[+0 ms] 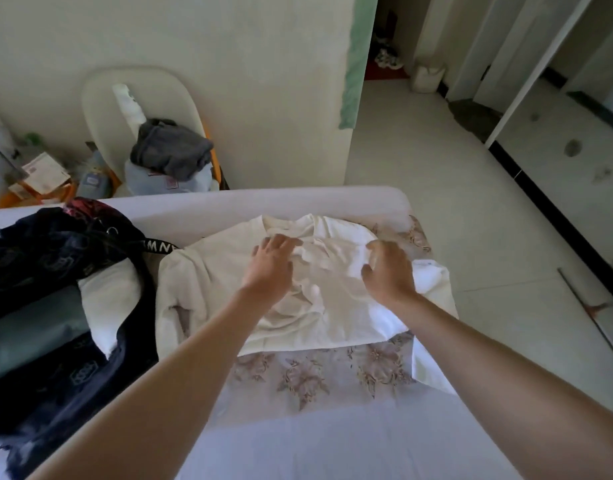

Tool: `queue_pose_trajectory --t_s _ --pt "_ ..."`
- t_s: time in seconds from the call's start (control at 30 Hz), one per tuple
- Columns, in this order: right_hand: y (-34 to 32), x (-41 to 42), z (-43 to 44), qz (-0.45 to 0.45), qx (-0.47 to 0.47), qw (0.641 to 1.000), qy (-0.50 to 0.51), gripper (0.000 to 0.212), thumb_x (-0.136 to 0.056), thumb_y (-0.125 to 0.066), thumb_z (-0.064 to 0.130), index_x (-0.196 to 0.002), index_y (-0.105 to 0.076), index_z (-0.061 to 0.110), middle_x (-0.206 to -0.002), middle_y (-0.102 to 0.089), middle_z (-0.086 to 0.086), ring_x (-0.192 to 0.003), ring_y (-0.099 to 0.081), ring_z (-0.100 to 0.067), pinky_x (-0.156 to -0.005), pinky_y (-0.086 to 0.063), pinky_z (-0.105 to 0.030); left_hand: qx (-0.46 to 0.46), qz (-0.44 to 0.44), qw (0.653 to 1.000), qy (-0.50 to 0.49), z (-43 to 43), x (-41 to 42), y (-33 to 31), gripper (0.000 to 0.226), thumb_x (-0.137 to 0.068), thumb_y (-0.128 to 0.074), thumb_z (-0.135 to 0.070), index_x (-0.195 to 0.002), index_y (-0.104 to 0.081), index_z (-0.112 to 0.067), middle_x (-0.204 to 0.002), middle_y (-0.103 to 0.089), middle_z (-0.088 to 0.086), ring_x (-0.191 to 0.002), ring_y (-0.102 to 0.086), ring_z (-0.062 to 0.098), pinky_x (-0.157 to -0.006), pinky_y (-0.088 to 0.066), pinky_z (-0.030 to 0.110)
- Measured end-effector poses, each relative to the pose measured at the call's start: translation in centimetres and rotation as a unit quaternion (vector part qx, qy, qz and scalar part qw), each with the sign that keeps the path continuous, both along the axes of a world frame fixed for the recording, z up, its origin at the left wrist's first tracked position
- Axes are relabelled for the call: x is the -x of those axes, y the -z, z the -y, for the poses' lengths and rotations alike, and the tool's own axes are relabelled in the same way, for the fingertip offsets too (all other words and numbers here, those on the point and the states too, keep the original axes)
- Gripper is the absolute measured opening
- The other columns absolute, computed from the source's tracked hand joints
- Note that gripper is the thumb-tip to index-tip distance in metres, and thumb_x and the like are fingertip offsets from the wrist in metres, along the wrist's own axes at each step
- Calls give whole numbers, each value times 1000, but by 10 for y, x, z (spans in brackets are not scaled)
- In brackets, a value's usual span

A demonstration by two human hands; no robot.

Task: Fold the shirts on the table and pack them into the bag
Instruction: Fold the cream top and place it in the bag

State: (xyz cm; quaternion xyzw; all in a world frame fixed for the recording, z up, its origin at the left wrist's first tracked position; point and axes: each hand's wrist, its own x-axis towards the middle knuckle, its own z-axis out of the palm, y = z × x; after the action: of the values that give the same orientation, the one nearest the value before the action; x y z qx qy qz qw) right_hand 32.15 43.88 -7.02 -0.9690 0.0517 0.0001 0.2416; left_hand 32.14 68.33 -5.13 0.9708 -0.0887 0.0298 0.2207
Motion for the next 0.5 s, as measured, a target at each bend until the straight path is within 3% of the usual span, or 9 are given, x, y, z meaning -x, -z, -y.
queue_pose_trajectory --t_s 0.07,0.13,0.17,0.23,0.3,0.37,0.4,0.43,0.5 --pt "24 18 1 -37 55 993 -95 44 -86 -63 16 -129 -56 19 -137 -49 -8 -129 -45 -30 -105 -36 -43 -1 -6 998 63 2 18 26 35 -87 -52 -9 -110 -67 -30 -124 -59 -9 -118 -50 18 -103 -38 39" --pt "43 40 6 -73 120 973 -181 47 -86 -61 19 -132 -55 23 -145 -42 -5 -136 -38 -25 -110 -29 -41 -37 -69 989 130 4 40 47 25 -91 -56 -21 -110 -67 -32 -127 -57 -11 -124 -46 15 -108 -36 43" --pt "51 50 8 -89 144 961 -221 51 -85 -61 22 -136 -53 25 -149 -38 -4 -140 -32 -24 -113 -26 -40 -72 -113 978 157 4 51 57 29 -91 -59 -31 -119 -64 -34 -136 -51 -10 -131 -39 15 -114 -30 45" --pt "64 69 10 -111 178 932 -296 64 -83 -61 27 -145 -43 28 -157 -26 -4 -147 -21 -23 -119 -18 -40 -173 -156 955 185 3 69 72 58 -86 -62 -48 -140 -46 -39 -157 -26 -6 -143 -20 23 -119 -17 51" --pt "74 81 12 -125 178 921 -322 74 -84 -63 22 -152 -34 29 -162 -17 -6 -149 -16 -26 -121 -18 -44 -214 -172 949 155 -1 77 85 77 -81 -63 -58 -148 -29 -44 -160 -7 -3 -145 -9 29 -117 -17 56" --pt "80 84 12 -94 168 929 -317 68 -83 -67 7 -145 -47 26 -153 -36 -12 -139 -39 -31 -105 -44 -45 -194 -183 956 122 -6 78 91 68 -86 -62 -54 -146 -31 -46 -157 -11 -5 -144 -12 28 -114 -26 53" --pt "83 82 13 -58 170 933 -313 59 -79 -70 2 -134 -59 22 -135 -53 -12 -121 -55 -32 -85 -56 -41 -176 -173 962 118 -8 78 92 56 -90 -61 -44 -143 -40 -44 -157 -16 -6 -143 -17 27 -112 -32 50" --pt "85 80 15 -36 177 932 -313 47 -77 -72 -1 -120 -67 18 -113 -60 -9 -100 -63 -29 -65 -56 -35 -151 -162 968 114 -10 78 93 45 -94 -61 -32 -137 -50 -41 -157 -21 -8 -142 -25 26 -109 -39 47" --pt "81 77 19 -34 176 933 -313 28 -79 -70 -2 -103 -70 13 -89 -56 -5 -81 -61 -26 -54 -43 -32 -117 -143 977 103 -13 77 90 36 -96 -57 -15 -126 -63 -34 -159 -24 -11 -135 -39 25 -102 -48 43"
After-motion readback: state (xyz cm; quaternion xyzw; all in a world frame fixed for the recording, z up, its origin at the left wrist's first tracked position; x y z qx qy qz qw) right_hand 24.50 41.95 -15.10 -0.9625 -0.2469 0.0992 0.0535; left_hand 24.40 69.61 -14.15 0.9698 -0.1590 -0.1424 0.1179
